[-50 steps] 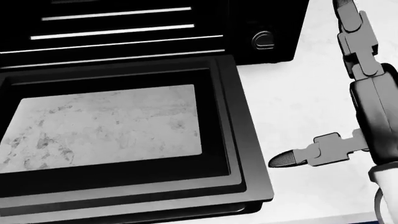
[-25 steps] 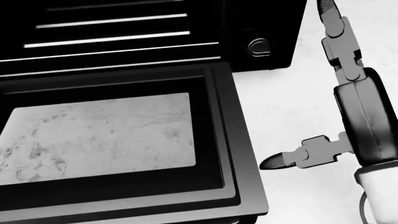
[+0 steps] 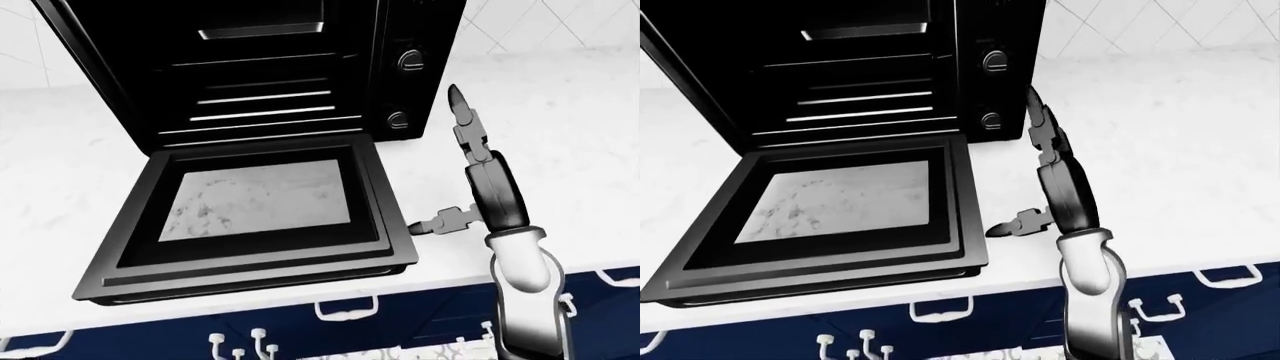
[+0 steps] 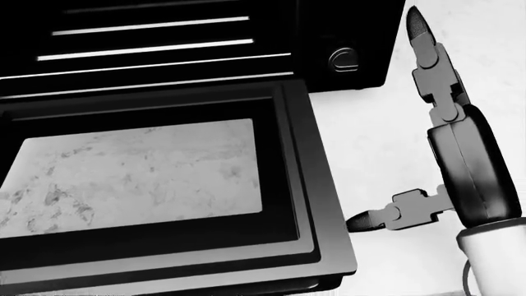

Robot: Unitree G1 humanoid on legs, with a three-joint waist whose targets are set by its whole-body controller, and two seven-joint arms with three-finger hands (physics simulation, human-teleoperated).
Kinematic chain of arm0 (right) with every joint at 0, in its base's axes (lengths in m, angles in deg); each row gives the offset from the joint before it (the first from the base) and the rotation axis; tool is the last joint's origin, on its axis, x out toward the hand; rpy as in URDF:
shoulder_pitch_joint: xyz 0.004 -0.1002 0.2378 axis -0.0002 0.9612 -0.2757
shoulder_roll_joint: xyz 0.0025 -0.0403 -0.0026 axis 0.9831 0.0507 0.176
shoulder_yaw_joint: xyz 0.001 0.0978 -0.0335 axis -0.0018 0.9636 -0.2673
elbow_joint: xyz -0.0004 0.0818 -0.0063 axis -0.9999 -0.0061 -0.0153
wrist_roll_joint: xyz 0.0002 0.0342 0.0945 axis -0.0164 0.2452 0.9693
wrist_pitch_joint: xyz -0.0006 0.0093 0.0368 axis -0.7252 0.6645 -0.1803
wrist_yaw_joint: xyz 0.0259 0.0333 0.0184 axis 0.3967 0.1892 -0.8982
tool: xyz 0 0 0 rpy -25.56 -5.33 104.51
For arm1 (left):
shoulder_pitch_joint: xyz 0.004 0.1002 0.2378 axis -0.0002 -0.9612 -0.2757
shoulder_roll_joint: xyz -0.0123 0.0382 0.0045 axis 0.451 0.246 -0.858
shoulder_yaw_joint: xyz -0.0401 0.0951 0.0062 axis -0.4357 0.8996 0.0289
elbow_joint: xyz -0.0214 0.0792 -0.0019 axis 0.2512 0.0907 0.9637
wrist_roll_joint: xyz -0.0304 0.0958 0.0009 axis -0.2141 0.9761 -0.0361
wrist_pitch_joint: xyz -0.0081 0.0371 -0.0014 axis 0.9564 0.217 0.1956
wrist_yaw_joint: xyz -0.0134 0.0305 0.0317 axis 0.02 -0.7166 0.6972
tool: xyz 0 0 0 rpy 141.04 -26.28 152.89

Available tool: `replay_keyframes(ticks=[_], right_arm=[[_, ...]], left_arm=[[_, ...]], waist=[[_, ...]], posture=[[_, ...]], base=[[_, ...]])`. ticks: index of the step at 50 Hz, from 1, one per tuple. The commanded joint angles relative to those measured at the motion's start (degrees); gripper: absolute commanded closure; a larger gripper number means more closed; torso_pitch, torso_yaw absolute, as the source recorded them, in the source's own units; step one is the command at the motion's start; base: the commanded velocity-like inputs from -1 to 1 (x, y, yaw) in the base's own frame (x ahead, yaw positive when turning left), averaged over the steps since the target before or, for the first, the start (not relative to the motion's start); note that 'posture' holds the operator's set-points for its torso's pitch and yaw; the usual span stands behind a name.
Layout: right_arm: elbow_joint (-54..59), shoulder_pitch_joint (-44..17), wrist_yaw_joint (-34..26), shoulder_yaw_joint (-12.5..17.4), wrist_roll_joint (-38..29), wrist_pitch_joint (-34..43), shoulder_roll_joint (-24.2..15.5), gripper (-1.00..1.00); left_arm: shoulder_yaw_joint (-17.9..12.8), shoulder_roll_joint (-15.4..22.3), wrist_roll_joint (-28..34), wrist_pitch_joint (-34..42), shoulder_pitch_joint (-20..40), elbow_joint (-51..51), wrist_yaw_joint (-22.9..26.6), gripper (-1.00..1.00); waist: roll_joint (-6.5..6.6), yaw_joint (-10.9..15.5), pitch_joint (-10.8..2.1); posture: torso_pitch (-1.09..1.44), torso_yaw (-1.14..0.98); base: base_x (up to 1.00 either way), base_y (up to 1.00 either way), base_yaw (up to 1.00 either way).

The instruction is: Close the toaster oven door.

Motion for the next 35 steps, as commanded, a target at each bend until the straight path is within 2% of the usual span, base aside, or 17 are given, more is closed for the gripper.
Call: replay_keyframes(ticks=[1,10,28,35], right_arm=[[-1.79,-1.13,0.65,0.08,-0.06,-1.65,-0.20,-1.00],[-0.40,-0.81,1.35,-2.24,-1.04,-2.88,1.51,-1.00],[2.79,0.33,2.55,-10.71,-4.34,-6.04,6.79,-1.00],[1.51,-3.25,2.27,-11.32,-2.76,-2.92,8.58,-1.00]], left_arm=[[-1.05,1.72,-0.25,-1.55,0.87,-1.59,0.04,-1.00],[-1.17,1.92,-0.28,-1.70,0.81,-1.23,0.13,-1.00],[-1.53,2.02,-0.30,-1.88,0.58,-0.99,0.31,-1.00],[-1.74,2.45,-0.49,-1.87,0.70,-0.54,0.29,-1.00]], waist=[[0.44,0.00,-1.00],[0.52,0.03,-1.09],[0.82,-0.35,-1.57],[1.12,-0.50,-1.54]], posture=[[0.00,0.00],[0.00,0.00],[0.00,0.00],[0.00,0.00]], base=[[0.00,0.00,0.00],[0.00,0.00,0.00],[0.00,0.00,0.00],[0.00,0.00,0.00]])
